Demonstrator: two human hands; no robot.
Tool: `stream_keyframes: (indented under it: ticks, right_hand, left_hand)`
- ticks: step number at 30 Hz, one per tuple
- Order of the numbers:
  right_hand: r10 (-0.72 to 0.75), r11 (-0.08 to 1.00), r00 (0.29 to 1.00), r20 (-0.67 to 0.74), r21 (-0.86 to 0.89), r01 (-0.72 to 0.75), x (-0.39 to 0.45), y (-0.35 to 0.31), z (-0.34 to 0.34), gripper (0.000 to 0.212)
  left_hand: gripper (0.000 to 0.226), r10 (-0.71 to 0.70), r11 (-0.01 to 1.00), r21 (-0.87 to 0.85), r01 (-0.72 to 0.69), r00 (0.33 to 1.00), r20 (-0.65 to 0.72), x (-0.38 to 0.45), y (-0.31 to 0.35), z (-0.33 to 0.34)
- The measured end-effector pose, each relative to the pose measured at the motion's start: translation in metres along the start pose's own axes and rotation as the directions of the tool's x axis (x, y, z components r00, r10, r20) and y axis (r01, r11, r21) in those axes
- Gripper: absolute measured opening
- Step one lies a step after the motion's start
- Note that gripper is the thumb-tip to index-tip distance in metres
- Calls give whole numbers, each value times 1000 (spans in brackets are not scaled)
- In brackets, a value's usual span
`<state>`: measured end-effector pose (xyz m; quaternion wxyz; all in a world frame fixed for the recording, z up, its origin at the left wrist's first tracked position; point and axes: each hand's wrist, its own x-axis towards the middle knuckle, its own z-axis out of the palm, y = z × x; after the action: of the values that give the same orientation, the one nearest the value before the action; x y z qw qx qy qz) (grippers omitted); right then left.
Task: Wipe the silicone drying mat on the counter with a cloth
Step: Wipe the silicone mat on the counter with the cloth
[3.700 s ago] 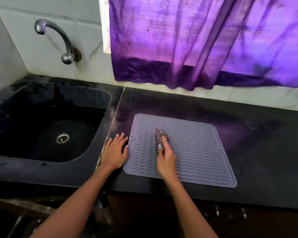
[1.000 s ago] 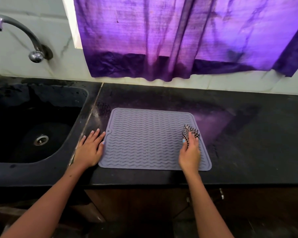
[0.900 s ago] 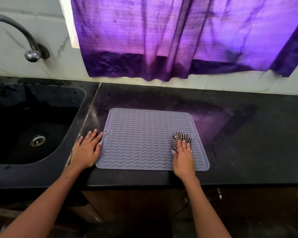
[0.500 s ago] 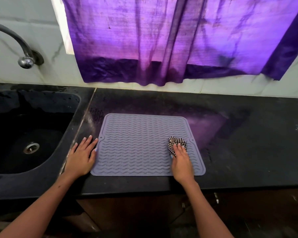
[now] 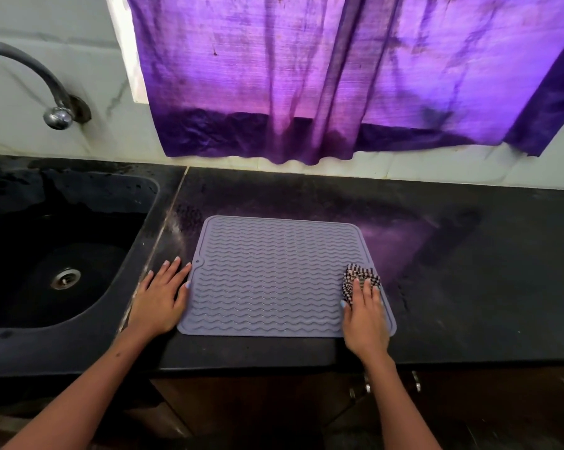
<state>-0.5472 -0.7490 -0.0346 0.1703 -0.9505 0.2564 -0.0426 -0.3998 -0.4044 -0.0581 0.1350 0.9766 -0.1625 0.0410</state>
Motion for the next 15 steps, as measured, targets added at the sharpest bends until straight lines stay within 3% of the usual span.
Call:
stream_keyframes:
  ticks: [6, 9, 12, 15]
  right_hand:
    - [-52, 993, 989, 139, 110, 36, 14, 13, -10, 57]
    - [4, 951, 986, 167, 304, -55, 25, 12, -23, 49]
    - [127, 811, 981, 148, 555, -189, 30, 18, -43, 38]
    - [218, 877, 975, 40, 430, -214, 18, 24, -51, 42]
  left_hand:
    - [81, -10, 1000, -14, 11, 1000, 21, 0, 1, -1]
    - [83, -12, 1000, -16, 13, 1000, 24, 1, 2, -2]
    - [83, -10, 1000, -26, 11, 999, 32, 0, 2, -4]
    - [84, -14, 1000, -22, 14, 999, 30, -1, 3, -4]
